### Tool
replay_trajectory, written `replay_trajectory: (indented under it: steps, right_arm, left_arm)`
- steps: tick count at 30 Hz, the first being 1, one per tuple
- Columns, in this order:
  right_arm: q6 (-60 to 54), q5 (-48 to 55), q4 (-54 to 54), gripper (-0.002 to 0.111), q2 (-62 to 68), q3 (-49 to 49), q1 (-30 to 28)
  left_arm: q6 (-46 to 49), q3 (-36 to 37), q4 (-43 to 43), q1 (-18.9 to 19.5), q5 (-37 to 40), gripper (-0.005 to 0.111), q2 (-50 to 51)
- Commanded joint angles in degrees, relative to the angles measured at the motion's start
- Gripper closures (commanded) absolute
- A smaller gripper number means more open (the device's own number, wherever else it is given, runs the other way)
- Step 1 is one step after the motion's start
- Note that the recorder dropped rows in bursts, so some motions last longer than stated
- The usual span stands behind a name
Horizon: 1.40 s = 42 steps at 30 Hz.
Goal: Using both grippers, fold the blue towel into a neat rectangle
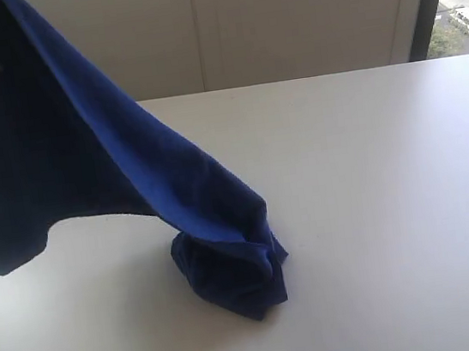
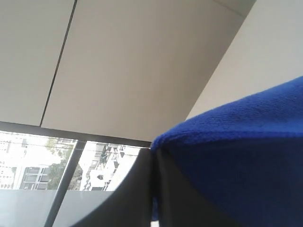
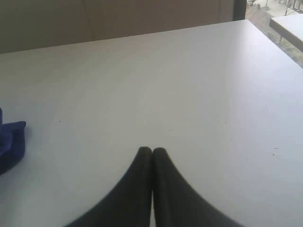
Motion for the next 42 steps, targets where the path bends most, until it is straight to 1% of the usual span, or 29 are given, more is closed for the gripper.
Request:
replay_trajectory:
  steps: [1, 5, 7, 9, 11, 13, 16, 19, 22, 24, 25, 28, 30, 31, 32, 34, 36, 39, 41, 42]
  right_arm:
    - [0.31, -0.71, -0.04, 0.108, -0.33, 0.26, 0.18]
    - [0.31, -1.23, -0.04, 0.108, -0.33, 0.26, 0.18]
    - [0.43, -4.46, 0.44, 0.108, -0.33, 0.26, 0.18]
    - [2.88, -11.03, 4.45, 0.108, -0.33, 0.26, 0.18]
    - [9.94, -19.1, 13.17, 0.108, -0.33, 0.26, 0.18]
    - [20.29, -27.31, 21.73, 0.108, -0.33, 0.26, 0.18]
    - [31.27, -37.69, 25.64, 0.108, -0.33, 0.26, 0.18]
    - [29.89, -45.27, 25.64, 0.108, -0.33, 0.26, 0.18]
    - [28.63, -46.41, 23.4, 0.108, -0.33, 0.26, 0.18]
    - [25.8, -43.78, 17.24, 0.108, -0.33, 0.26, 0.18]
    - [25.34, -40.97, 11.39, 0.108, -0.33, 0.26, 0.18]
    - [27.52, -31.28, -2.69, 0.108, 3.06, -2.28, 0.18]
    - [29.12, -27.29, -9.31, 0.108, 7.2, -4.09, 0.48]
    - [29.78, -26.84, -14.37, 0.108, 11.76, -5.23, 1.26]
    - [29.96, -27.43, -17.14, 0.108, 13.86, -6.0, 1.99]
    - [32.57, -30.75, -22.98, 0.108, 22.39, -8.34, 4.72]
    - [37.46, -32.62, -30.66, 0.108, 29.44, -11.43, 7.78]
    - [50.29, -30.83, -49.57, 0.108, 44.76, -18.52, 12.83]
    - [62.93, -31.75, -69.29, 0.108, 55.56, -23.3, 15.43]
    - [70.13, -34.87, -79.31, 0.108, 60.67, -25.69, 15.88]
  left_arm:
    - [-0.38, -0.38, 1.13, -0.17, 2.75, 0.107, -1.56]
    - [1.65, -0.38, 0.98, -0.17, 4.53, 0.107, -1.83]
    - [1.6, -0.38, 0.98, -0.17, 4.52, 0.107, -2.23]
    - [1.6, -0.38, 1.1, -0.17, 4.52, 0.107, -2.22]
    - [1.6, -0.38, 1.1, -0.17, 4.52, 0.107, -2.22]
    - [1.6, -0.38, 1.1, -0.17, 4.19, 0.107, -2.22]
    - [1.49, -0.38, 0.87, -0.17, 3.38, 0.107, -2.22]
    - [1.49, -0.38, 0.78, -0.17, 2.83, 0.107, -2.22]
    - [1.49, -0.38, 0.78, -0.17, 2.27, 0.107, -2.22]
    - [1.49, -0.38, 0.78, -0.17, 2.14, 0.107, -2.22]
    - [1.49, -0.38, 0.78, -0.17, 2.01, 0.107, -2.22]
    - [1.49, -0.38, 0.6, -0.17, 1.3, 0.107, -2.22]
    - [1.49, -0.38, 0.6, -0.17, 1.16, 0.107, -2.22]
    - [1.49, -0.38, 0.6, -0.17, 0.94, 0.107, -2.22]
    - [1.49, -0.38, 0.43, -0.17, 0.82, 0.107, -2.22]
    - [1.38, -0.38, 0.3, -0.17, 0.48, 0.107, -2.22]
    - [1.38, -0.38, 0.18, -0.17, 0.48, 0.107, -2.22]
    - [1.38, -0.38, 0.18, -0.17, 0.48, 0.107, -2.22]
    - [1.38, -0.38, 0.18, -0.17, 0.48, 0.107, -2.22]
    - [1.38, -0.38, 0.18, -0.17, 0.48, 0.107, -2.22]
